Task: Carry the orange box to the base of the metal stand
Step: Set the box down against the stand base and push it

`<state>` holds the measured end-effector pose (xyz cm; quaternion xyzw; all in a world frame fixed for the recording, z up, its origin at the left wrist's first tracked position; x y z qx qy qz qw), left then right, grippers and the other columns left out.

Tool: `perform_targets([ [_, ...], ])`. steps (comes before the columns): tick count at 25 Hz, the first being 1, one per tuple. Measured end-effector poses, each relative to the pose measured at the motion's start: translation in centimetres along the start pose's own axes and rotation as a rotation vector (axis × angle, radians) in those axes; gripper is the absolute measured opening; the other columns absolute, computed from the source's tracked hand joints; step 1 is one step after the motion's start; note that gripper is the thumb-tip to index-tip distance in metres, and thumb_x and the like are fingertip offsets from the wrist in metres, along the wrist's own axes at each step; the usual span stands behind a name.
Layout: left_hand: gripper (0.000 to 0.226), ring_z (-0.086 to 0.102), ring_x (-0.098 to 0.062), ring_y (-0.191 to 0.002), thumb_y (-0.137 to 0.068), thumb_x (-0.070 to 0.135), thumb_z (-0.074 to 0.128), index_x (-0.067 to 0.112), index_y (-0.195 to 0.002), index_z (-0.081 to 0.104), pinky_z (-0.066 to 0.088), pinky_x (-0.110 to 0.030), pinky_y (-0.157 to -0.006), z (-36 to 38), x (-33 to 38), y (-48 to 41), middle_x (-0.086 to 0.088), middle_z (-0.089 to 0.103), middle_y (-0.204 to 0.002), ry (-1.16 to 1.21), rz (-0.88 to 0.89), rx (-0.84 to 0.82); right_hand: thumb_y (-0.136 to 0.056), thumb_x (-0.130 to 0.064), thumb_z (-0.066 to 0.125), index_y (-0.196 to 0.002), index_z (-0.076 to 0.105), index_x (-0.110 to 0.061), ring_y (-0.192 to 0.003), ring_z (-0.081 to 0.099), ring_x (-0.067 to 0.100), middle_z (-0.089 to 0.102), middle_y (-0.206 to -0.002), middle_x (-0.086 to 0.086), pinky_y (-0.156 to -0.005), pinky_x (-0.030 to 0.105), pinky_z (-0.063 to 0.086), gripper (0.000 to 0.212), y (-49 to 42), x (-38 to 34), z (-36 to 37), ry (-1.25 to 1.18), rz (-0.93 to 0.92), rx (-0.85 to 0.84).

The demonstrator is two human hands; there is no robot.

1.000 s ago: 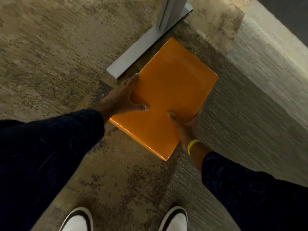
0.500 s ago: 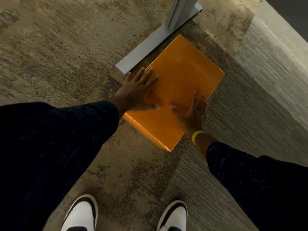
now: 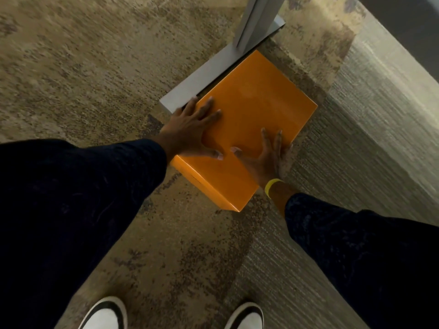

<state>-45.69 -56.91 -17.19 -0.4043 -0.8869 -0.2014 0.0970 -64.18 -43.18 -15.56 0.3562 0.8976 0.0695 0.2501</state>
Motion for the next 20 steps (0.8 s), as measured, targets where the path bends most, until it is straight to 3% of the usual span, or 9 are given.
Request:
perform_targets([
  [6, 0.134, -0.018, -0.036, -0.152, -0.048, 0.104, 0.034, 0.037, -0.156, -0.008, 0.003, -0.067, -0.120, -1.5, -1.1, -2.6, -0.001, -0.018, -0.167, -0.001, -0.011, -0.012, -0.061, -0.084, 0.064, -0.159, 0.014, -0.036, -0.150, -0.020, 0.046, -0.008, -0.170, 0.004, -0.118, 0.066, 0.006, 0.119, -2.7, -1.3, -0.4, 0.026, 0.007, -0.004],
  [11, 0.136, -0.016, -0.036, -0.152, -0.048, 0.102, 0.031, 0.032, -0.157, -0.007, 0.001, -0.067, -0.120, -3.2, -1.2, -3.6, -0.004, -0.017, -0.167, -0.052, -0.008, -0.040, -0.067, -0.080, 0.066, -0.159, 0.011, -0.035, -0.149, -0.021, 0.047, -0.011, -0.169, 0.003, -0.116, 0.069, 0.010, 0.117, -4.0, -2.7, -1.3, 0.044, 0.041, -0.049],
  [15, 0.121, -0.010, -0.035, -0.154, -0.069, 0.089, 0.049, 0.026, -0.159, -0.004, 0.003, -0.065, -0.121, -4.2, -0.3, -3.3, -0.008, -0.012, -0.168, -0.101, 0.006, -0.015, -0.069, -0.079, 0.064, -0.160, 0.004, -0.034, -0.151, -0.017, 0.045, -0.014, -0.169, 0.002, -0.117, 0.070, 0.015, 0.118, -3.8, -3.6, -2.4, 0.095, 0.081, -0.135],
  [20, 0.099, -0.006, -0.033, -0.154, -0.088, 0.071, 0.046, 0.022, -0.159, -0.004, 0.006, -0.061, -0.122, -4.4, 1.6, 1.6, -0.011, -0.011, -0.168, -0.122, 0.011, 0.066, -0.077, -0.078, 0.058, -0.161, 0.002, -0.026, -0.155, -0.011, 0.035, -0.010, -0.169, 0.007, -0.122, 0.060, 0.008, 0.113, -0.3, -4.6, -3.2, 0.200, 0.000, -0.125],
])
Point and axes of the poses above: each hand's wrist, its own y-axis away from the middle knuckle, its own z-axis out of the palm, x = y × z, the point moved 3 cm from there along -y, towards the middle knuckle
